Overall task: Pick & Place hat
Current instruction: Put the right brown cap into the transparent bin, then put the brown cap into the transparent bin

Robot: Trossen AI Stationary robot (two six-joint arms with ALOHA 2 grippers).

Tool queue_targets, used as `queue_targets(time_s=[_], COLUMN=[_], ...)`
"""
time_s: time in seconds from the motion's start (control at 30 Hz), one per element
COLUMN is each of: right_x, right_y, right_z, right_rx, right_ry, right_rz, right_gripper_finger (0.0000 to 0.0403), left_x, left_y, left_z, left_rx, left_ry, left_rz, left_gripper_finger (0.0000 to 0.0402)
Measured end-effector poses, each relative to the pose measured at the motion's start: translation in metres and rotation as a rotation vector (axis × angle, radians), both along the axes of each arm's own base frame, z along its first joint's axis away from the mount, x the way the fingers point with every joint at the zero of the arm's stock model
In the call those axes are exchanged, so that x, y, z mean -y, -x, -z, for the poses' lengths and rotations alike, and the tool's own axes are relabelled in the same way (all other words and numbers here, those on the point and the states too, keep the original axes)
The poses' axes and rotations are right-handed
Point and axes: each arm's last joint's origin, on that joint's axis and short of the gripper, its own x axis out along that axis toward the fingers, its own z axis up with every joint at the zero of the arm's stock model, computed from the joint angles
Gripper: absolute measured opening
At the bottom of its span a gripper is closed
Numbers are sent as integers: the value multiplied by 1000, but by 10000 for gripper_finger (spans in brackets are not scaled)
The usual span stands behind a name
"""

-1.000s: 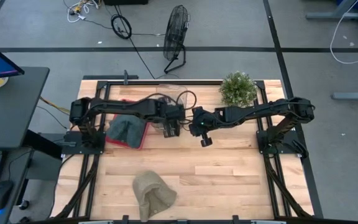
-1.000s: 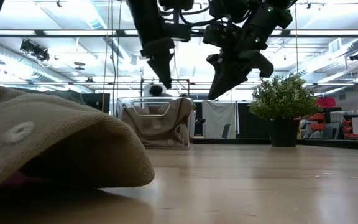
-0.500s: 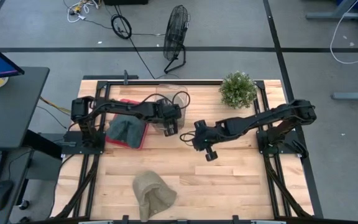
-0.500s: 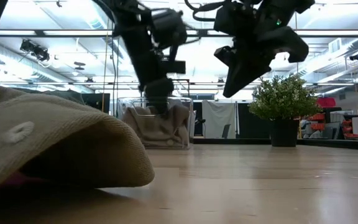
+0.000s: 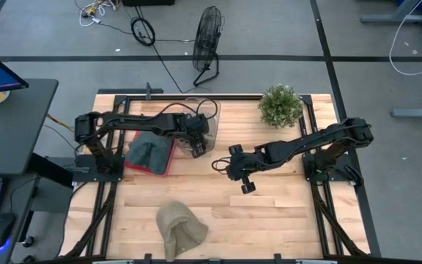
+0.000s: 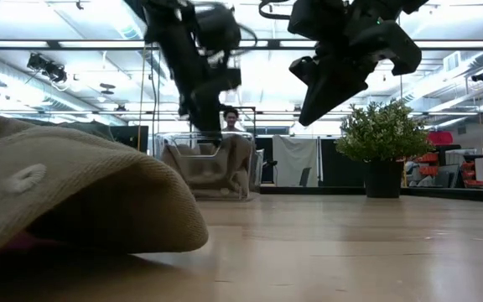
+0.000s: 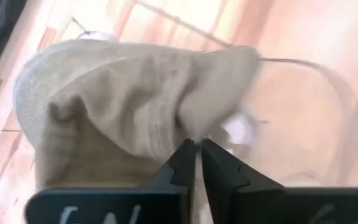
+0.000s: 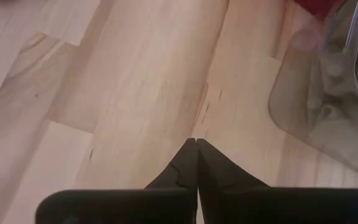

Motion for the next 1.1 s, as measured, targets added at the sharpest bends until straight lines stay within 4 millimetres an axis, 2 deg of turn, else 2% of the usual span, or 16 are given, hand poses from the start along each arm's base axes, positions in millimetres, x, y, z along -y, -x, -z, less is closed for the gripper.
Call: queue_targets(time_s=[0.27,0.37,0.47,0.67,0.8,0.97,1.1], right_x=[0,0,0,-1,-2,-3,-3], right_y=[0,0,1,-4,-6,-11,-14], right_z=[0,0,0,-3,-4,-2,1], right_rx=[-4,-4,-7,48,74,99,101], right_ry=[-13,-24,-30,-52,-83,-89,-89], right_rz=[16,32,43,56,64,63,63], right_gripper_finger=[2,2,2,12,35,76,112], left_x=[33,57,91,175,224,266,288], left_y=[17,25,34,53,68,84,91], left_z=[-48,-60,-65,-66,-63,-50,-34], left_rx=[-53,-81,-94,-97,-80,-77,-96], left_ry=[12,35,89,264,356,392,369], left_rz=[80,107,145,212,155,24,-18], left_gripper_finger=[94,122,146,167,163,159,164])
